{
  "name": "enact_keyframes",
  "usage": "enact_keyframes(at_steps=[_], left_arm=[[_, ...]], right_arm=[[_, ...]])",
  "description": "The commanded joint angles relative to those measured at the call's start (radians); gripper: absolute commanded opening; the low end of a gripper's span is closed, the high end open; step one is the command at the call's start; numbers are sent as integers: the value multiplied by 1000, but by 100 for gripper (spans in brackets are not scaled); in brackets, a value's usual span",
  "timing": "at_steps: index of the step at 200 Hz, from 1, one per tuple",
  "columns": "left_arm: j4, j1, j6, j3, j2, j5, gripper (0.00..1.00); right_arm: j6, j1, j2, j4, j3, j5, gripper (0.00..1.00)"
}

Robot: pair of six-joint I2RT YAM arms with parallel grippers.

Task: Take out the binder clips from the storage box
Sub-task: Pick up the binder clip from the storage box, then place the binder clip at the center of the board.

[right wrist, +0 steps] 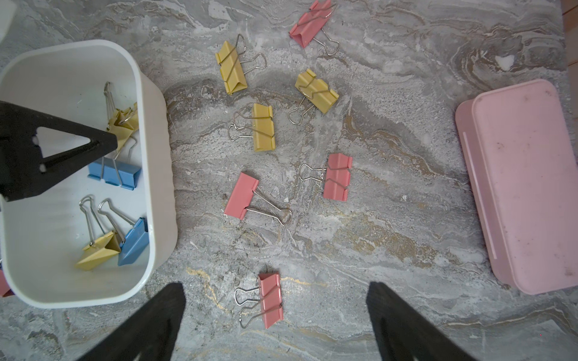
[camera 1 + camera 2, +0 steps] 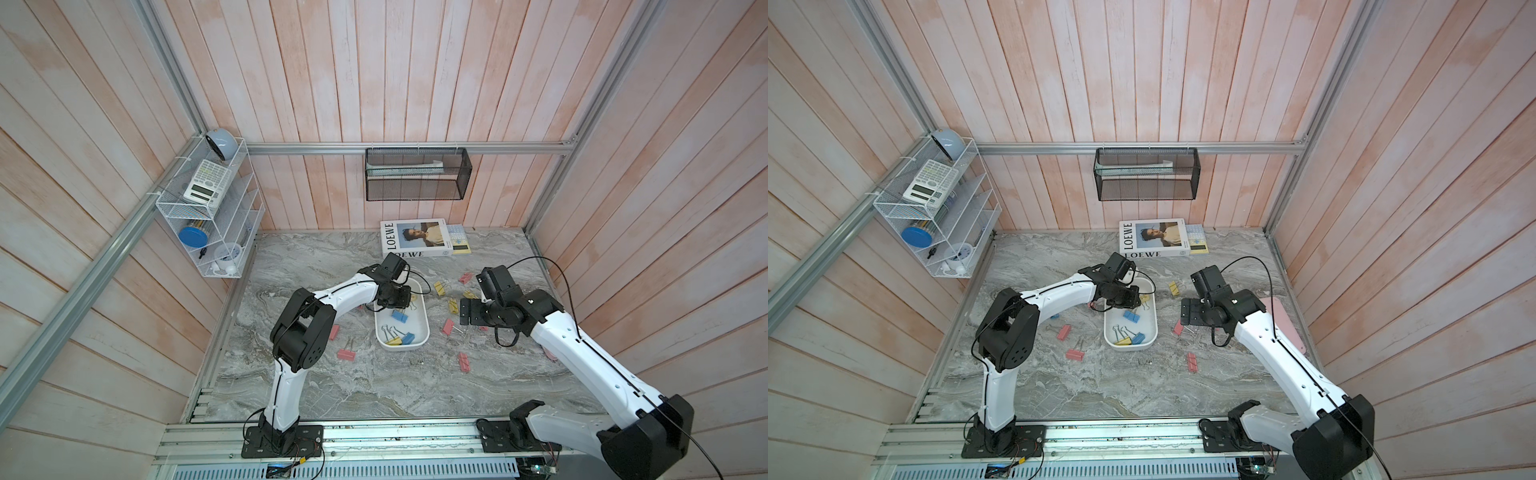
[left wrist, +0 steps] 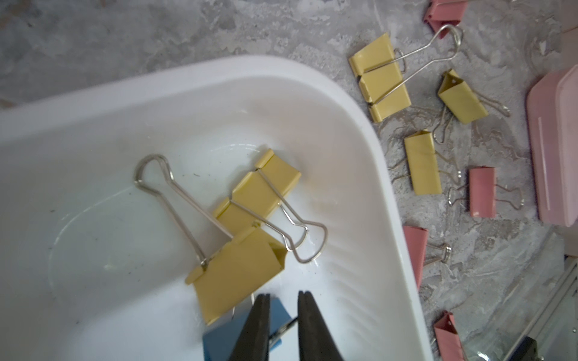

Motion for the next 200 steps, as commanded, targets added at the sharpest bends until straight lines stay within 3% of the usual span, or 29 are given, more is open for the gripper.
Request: enact_keyframes(at_steps=[1,49,137,200], left_arm=[[7,-4,-4,-49,-33,8,13],[59,-9,-50,-133,-95,12,0],[228,14,-195,-322,-391,-49,0],[368,170,-289,-614,-734,-179,0]], right_arm=[[-4,-7,14,13,18,-17,98],[-1,-7,39,32,28,-39,98],[-5,-5,99,146,57,-201,98],[0,72,209,175,161,-227,98]])
